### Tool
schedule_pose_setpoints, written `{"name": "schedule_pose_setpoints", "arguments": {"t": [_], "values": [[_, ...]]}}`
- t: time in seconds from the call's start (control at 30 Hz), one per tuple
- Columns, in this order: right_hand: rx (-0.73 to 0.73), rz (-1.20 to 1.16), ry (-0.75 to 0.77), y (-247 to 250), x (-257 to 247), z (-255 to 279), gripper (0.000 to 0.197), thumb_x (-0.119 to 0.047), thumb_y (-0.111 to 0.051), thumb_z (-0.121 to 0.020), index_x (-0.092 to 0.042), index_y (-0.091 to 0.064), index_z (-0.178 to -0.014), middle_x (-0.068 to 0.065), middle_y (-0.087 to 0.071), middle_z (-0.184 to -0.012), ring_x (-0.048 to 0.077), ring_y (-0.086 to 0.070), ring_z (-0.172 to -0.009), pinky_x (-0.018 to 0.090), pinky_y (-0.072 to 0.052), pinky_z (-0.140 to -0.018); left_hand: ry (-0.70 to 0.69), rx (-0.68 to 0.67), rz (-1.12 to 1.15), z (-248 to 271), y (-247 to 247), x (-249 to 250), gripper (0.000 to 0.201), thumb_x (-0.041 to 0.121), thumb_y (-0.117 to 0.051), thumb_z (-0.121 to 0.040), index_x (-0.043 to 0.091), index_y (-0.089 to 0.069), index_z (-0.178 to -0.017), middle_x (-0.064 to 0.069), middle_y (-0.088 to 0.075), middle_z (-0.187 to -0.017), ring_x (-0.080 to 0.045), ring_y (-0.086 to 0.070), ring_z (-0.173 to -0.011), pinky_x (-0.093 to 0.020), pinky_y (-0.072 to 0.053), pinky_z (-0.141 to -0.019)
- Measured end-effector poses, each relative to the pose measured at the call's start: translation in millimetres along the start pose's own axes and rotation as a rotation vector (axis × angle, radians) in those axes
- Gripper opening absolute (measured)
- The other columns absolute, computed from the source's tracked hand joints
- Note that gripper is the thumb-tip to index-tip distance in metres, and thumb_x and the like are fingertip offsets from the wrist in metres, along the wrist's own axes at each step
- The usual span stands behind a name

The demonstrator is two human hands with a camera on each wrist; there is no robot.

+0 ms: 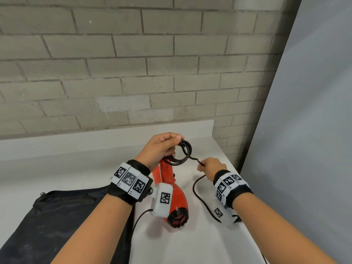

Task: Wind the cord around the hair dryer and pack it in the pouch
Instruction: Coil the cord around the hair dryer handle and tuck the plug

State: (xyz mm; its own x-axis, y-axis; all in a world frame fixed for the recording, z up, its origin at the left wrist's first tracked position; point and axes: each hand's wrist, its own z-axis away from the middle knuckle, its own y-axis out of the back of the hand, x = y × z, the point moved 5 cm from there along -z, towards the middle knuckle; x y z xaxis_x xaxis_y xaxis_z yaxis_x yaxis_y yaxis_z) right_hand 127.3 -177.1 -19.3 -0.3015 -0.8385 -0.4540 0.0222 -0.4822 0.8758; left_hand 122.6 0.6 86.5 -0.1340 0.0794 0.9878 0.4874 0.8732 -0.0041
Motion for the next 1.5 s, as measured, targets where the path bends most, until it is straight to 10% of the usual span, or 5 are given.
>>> {"name": "schedule_pose_setpoints", "arguments": {"t": [0.23,0.37,0.53,1.0,1.5], "values": [[-0.043,-0.114,0.373,9.6,-14.7,25.3,0.054,-0.025,-0.057,-0.086,-0.031,-0.035,-0.135,-0.003,-0.046,-0.137,0.017,-0.039,-0.129,0.033,-0.030,-0.108,-0.011,0.025,-0.035,1.1,3.0,1.0,0.013,0.005,-0.055,-0.086,0.014,-0.064,-0.085,0.015,-0.063,-0.059,0.000,-0.050,-0.050,-0.014,-0.045,-0.055],[0.022,-0.268,0.675,29.4,-45.1,51.6,0.030,-0.025,-0.043,-0.091,-0.018,-0.059,-0.116,-0.009,-0.057,-0.112,-0.004,-0.046,-0.102,0.011,-0.032,-0.091,-0.026,0.045,-0.041,0.2,1.8,-0.6,0.013,0.006,-0.059,-0.083,0.016,-0.066,-0.082,0.009,-0.064,-0.069,-0.003,-0.050,-0.056,-0.016,-0.045,-0.055],[0.114,-0.372,0.573,48.5,-47.7,47.7,0.022,-0.012,-0.045,-0.093,-0.016,-0.064,-0.084,-0.007,-0.054,-0.065,0.005,-0.048,-0.062,0.017,-0.037,-0.063,-0.054,0.040,-0.059,1.3,-2.7,1.9,0.012,0.004,-0.059,-0.082,0.015,-0.061,-0.079,0.015,-0.059,-0.052,0.000,-0.045,-0.041,-0.016,-0.039,-0.054],[0.562,-0.241,0.650,107.1,-82.4,77.0,0.019,-0.012,-0.050,-0.089,-0.011,-0.067,-0.096,0.006,-0.070,-0.096,0.026,-0.060,-0.094,0.045,-0.045,-0.088,-0.022,0.014,-0.160,-3.6,-8.7,3.5,0.016,0.006,-0.063,-0.082,0.020,-0.057,-0.076,-0.003,-0.065,-0.081,-0.010,-0.047,-0.061,-0.022,-0.038,-0.059],[0.554,-0.260,0.451,102.3,-35.6,83.4,0.044,-0.012,-0.059,-0.083,-0.021,-0.049,-0.125,0.003,-0.044,-0.135,0.021,-0.036,-0.124,0.026,-0.026,-0.102,-0.007,0.130,-0.137,-4.5,-15.2,-0.8,0.012,0.011,-0.065,-0.081,0.019,-0.070,-0.089,0.014,-0.062,-0.062,-0.002,-0.044,-0.056,-0.014,-0.036,-0.054]]}}
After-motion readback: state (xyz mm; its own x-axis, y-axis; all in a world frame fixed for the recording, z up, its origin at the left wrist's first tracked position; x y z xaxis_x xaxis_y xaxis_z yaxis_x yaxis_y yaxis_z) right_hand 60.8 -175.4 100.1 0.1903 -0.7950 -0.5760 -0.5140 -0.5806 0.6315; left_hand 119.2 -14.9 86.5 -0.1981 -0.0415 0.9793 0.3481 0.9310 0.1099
